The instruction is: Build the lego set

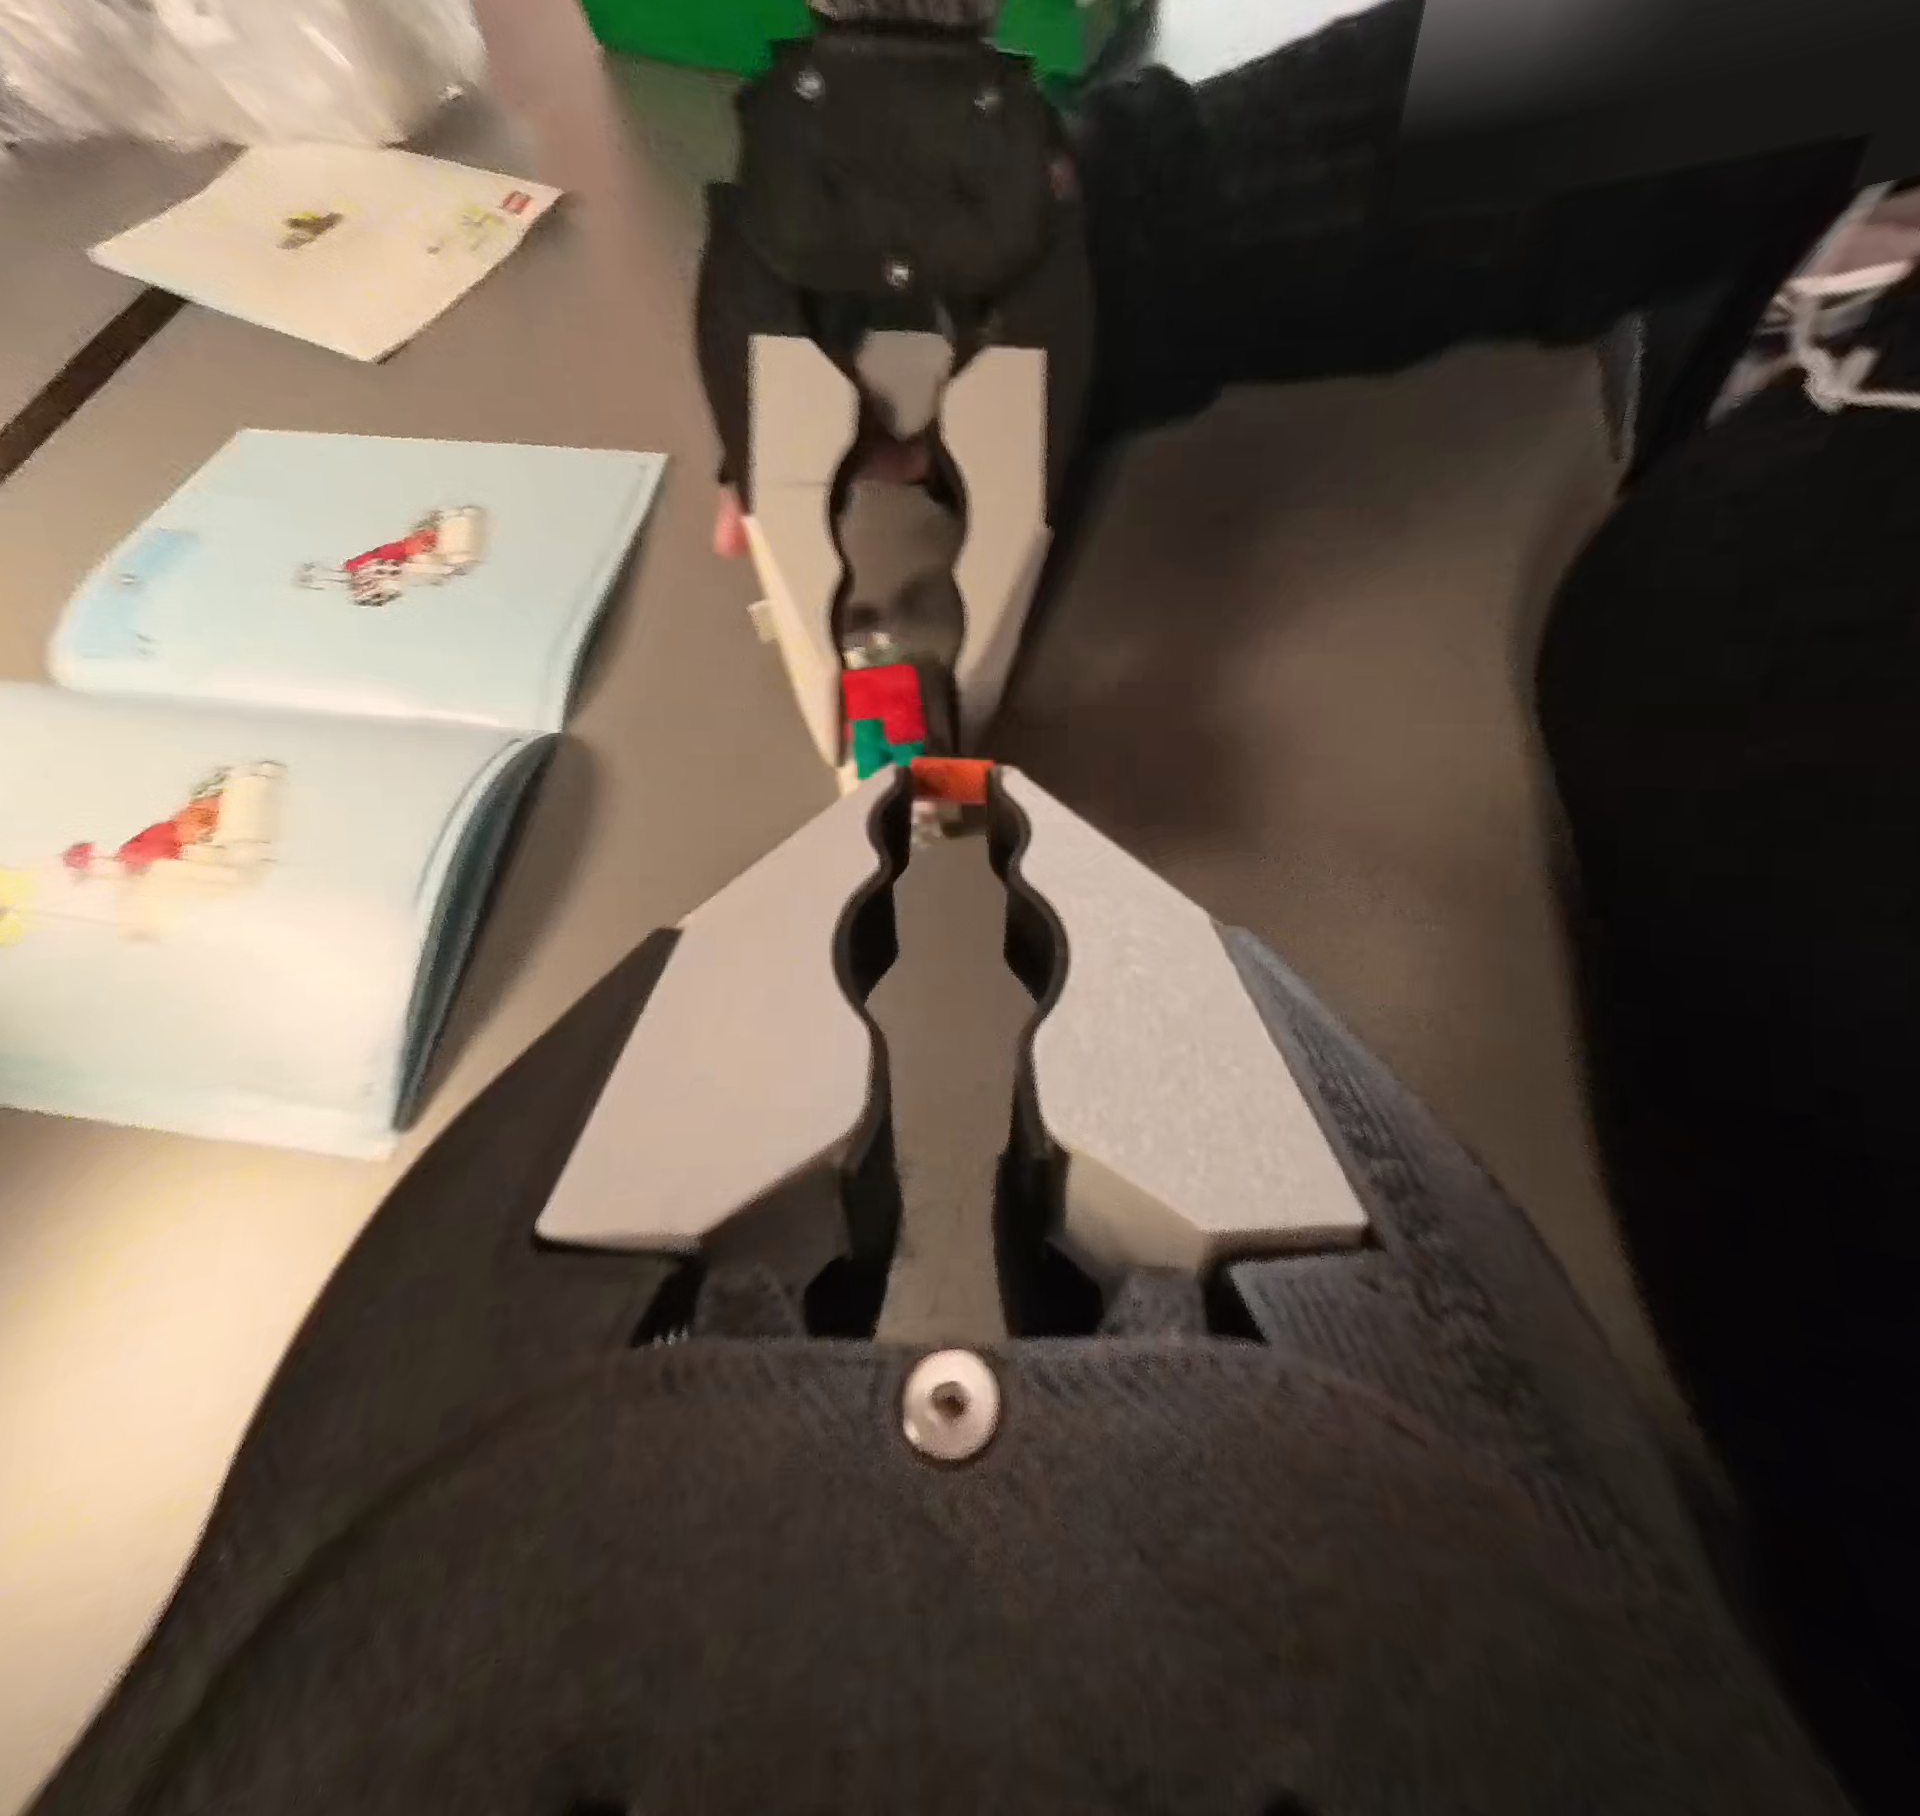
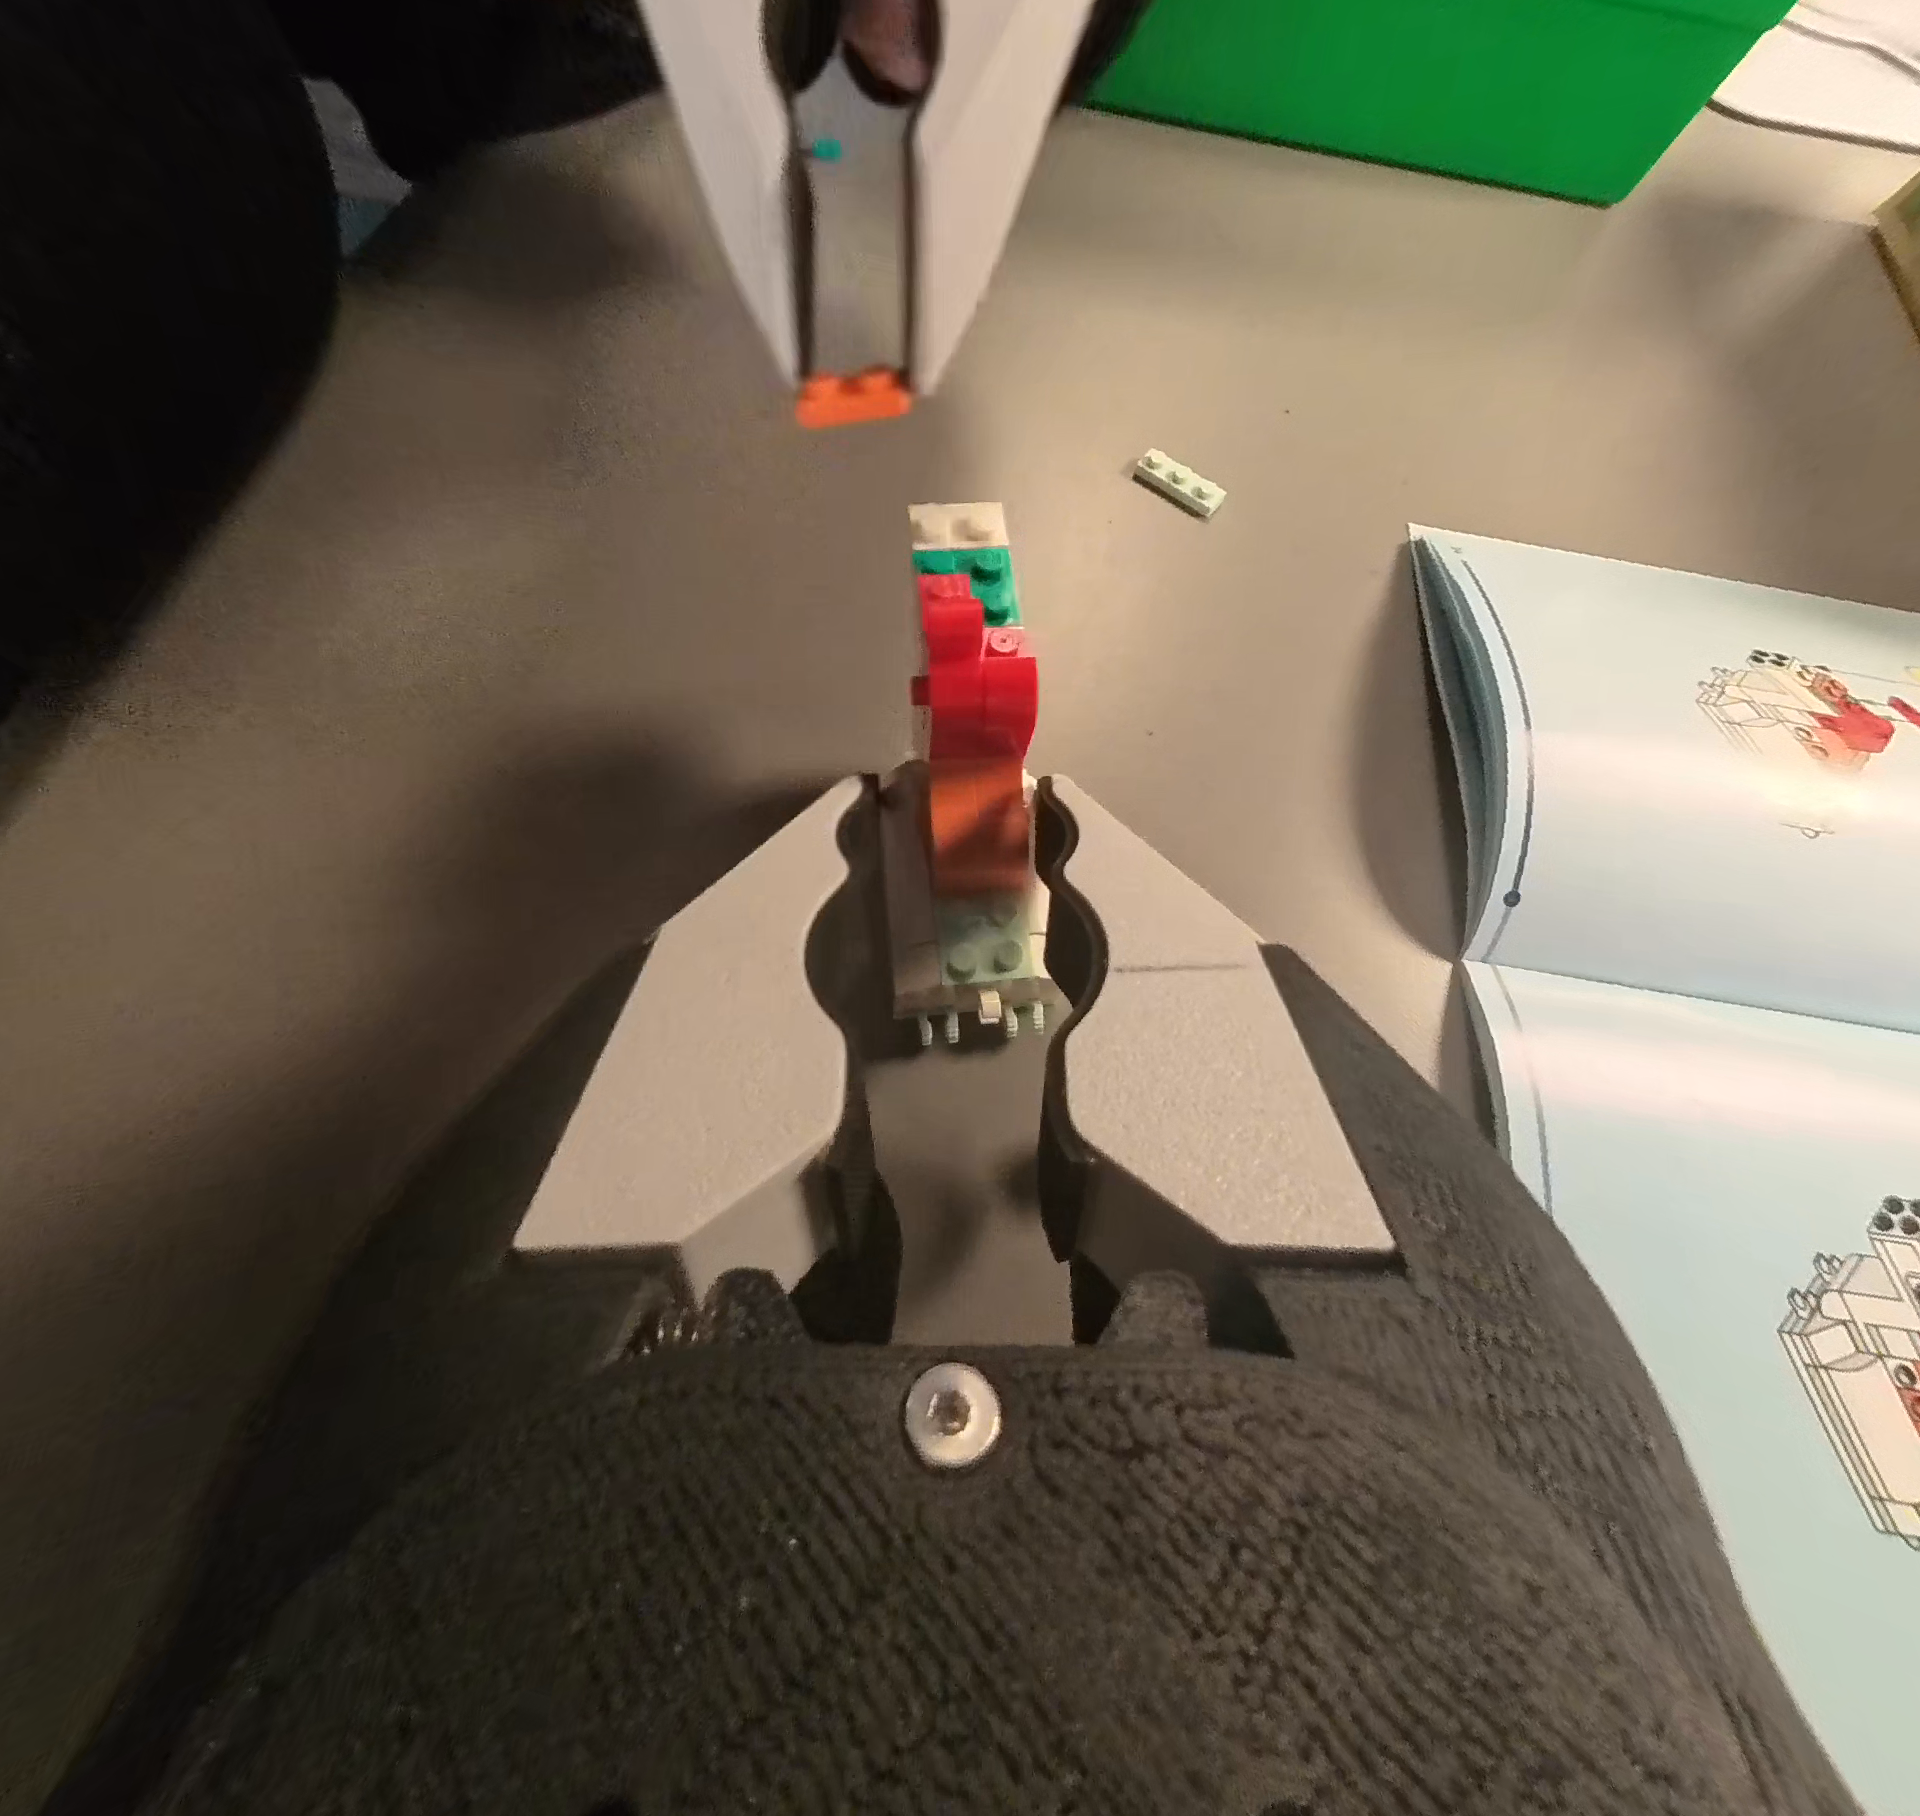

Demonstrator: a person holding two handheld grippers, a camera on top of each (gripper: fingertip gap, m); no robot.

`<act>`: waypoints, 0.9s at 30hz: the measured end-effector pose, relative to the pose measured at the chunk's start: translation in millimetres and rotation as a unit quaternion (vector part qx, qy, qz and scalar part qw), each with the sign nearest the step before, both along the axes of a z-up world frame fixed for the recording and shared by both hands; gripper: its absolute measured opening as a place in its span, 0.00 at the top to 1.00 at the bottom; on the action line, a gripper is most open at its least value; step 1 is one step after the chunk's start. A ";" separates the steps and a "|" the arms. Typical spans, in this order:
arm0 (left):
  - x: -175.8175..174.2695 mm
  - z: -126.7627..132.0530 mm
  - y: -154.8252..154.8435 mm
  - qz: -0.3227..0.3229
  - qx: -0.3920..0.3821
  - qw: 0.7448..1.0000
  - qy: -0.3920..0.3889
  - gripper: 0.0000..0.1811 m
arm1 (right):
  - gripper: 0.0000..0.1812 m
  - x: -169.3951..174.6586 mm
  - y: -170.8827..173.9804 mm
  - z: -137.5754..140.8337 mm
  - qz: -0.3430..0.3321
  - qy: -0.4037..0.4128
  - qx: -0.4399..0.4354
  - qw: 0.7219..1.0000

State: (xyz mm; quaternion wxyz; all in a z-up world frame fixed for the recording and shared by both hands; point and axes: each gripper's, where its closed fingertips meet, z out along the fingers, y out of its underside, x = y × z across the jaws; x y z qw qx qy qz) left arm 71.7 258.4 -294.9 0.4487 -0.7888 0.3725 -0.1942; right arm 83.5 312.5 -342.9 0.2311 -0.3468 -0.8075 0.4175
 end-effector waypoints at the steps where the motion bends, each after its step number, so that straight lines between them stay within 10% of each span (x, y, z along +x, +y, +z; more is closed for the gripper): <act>1: -1.7 0.7 5.4 0.010 -0.007 1.000 0.005 0.93 | 0.84 -0.1 0.0 0.0 0.000 0.000 0.000 1.000; 27: 2.8 -15.2 20.0 0.019 -0.135 0.990 0.044 0.92 | 0.85 -0.6 0.3 -0.1 -0.001 -0.002 -0.002 1.000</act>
